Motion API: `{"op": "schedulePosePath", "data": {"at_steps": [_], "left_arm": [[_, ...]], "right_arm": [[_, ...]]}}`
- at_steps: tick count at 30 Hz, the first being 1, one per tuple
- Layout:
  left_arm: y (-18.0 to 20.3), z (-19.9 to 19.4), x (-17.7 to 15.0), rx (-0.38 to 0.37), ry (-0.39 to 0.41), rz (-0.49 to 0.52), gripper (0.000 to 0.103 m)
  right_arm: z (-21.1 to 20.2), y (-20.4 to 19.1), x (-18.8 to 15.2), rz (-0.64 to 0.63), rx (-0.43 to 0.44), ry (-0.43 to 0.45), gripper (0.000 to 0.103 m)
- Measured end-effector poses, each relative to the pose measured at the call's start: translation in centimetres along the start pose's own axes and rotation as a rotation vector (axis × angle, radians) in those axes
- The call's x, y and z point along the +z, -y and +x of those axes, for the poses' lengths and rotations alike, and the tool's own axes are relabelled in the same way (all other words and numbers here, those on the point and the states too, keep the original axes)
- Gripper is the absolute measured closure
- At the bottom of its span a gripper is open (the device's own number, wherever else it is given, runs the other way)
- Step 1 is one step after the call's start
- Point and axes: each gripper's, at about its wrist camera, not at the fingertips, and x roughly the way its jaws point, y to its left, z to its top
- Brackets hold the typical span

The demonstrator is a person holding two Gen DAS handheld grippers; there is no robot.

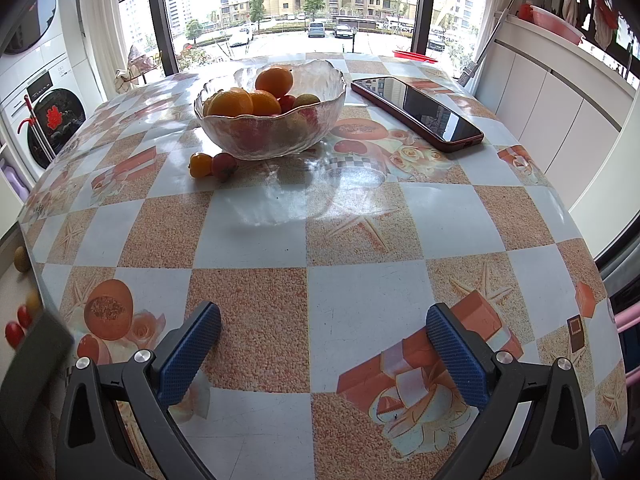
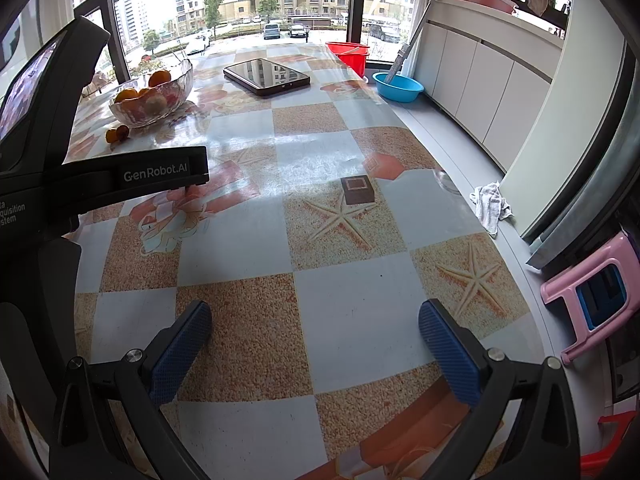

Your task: Organize fruits

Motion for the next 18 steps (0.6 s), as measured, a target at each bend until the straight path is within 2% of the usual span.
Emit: {"op": "schedulePosePath", "data": {"at_steps": [18], "left_arm": [[0.0, 0.0, 0.0, 0.0, 0.0, 0.0, 0.0]], "right_arm": [[-0.04, -0.03, -0.05, 0.0, 0.0, 0.001, 0.0]]}}
